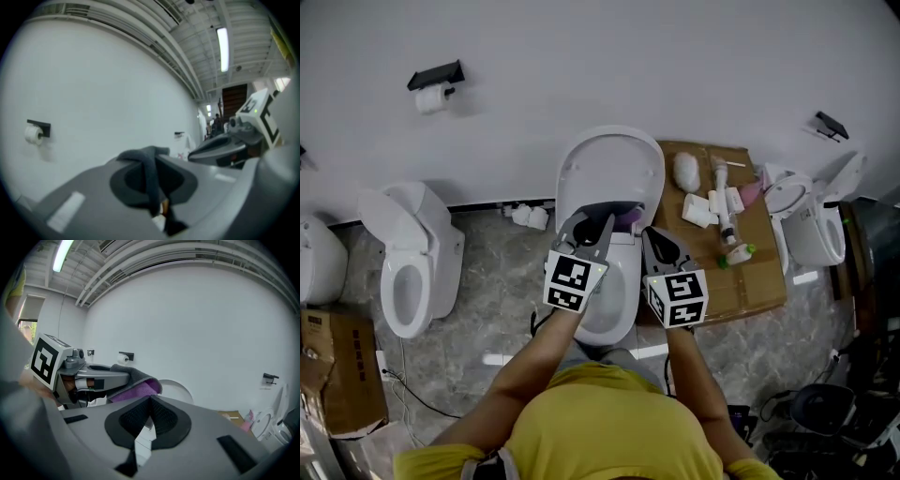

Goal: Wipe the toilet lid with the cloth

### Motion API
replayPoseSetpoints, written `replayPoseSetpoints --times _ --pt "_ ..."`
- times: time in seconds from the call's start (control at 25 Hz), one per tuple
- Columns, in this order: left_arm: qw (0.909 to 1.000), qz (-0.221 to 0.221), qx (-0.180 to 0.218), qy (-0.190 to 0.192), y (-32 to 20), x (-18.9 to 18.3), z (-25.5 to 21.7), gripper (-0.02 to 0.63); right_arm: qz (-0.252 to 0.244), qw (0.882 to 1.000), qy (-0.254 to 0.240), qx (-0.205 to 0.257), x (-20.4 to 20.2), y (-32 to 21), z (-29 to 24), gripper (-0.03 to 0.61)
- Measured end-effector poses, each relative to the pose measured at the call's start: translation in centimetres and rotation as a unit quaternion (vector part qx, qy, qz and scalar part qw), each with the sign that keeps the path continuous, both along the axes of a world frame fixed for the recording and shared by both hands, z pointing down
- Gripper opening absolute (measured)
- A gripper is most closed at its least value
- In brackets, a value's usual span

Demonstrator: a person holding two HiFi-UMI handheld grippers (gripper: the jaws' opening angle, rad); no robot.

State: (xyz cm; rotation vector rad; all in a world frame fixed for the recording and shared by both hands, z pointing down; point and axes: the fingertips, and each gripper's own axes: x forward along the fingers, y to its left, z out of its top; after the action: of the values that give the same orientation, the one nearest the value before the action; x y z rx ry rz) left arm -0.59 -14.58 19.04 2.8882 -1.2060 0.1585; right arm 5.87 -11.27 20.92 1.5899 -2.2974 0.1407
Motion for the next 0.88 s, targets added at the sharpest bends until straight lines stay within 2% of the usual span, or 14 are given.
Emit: replayPoseSetpoints --times 0.32,0.68,0.76,0.88 --pt "0.9999 -0.014 0.004 0.006 -3.5 0.0 -1.4 0.018 -0.078 0.996 0.04 0.003 -0.4 -4.9 -2.3 0.017" --pt "0.9991 -0.041 0.001 0.0 -7.6 2.7 -1.6 0.018 -0.173 0.979 0.104 -0.011 2.4 -10.3 -2.6 0.021" --pt "0.999 -0.045 -0.001 0.0 -8.4 3.3 -1.4 0.018 -0.192 0.974 0.116 -0.02 2.8 -11.3 -2.1 0.084" --pt "0.9989 -0.048 -0.004 -0.002 -9.4 4.0 -1.2 0.018 -0.213 0.968 0.13 -0.033 3.3 -12.6 -1.0 0.097"
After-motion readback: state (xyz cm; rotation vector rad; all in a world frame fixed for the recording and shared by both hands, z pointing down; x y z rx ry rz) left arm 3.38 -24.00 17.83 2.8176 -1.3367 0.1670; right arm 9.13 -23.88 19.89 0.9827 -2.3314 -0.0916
